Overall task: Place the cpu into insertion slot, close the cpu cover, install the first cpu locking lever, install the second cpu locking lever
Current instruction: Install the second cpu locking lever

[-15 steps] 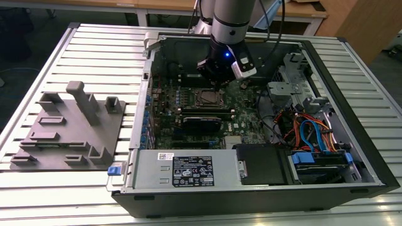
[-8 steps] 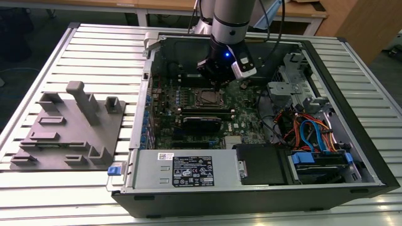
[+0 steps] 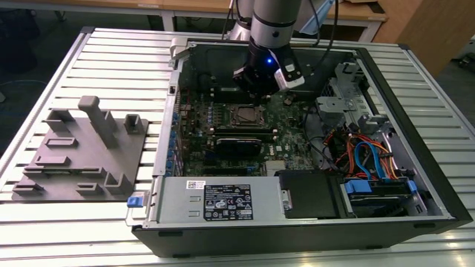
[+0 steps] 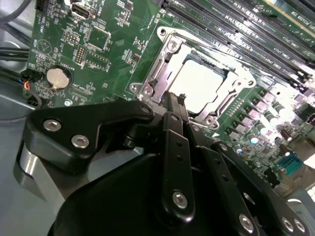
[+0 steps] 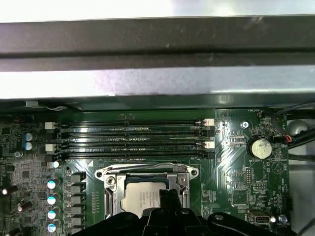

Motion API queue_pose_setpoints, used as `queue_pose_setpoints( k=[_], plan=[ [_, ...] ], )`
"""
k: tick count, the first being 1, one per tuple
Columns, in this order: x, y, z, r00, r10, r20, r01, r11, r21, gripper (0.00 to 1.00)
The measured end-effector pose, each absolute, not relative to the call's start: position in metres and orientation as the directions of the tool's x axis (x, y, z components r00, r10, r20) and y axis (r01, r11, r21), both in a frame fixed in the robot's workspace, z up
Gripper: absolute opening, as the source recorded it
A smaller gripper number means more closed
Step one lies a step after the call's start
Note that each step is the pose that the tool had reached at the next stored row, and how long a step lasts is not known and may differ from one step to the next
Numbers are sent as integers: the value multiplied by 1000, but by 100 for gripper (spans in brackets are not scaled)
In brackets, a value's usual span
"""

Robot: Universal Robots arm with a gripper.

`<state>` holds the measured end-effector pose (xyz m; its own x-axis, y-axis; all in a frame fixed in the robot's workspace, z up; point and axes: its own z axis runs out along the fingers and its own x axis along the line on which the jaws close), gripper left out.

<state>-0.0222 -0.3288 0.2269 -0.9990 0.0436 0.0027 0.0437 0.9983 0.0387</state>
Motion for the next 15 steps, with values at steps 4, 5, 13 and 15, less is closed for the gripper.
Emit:
queue_pose_setpoints(
  k=[4, 5, 13, 15],
  plan=[
    [-22, -330, 227, -999, 44, 3, 44, 998, 38, 10],
    [-22, -330, 227, -999, 43, 3, 44, 998, 38, 10],
    [-22, -333, 227, -999, 44, 3, 44, 998, 37, 10],
    [-22, -333, 227, -999, 44, 3, 44, 998, 37, 10]
  ],
)
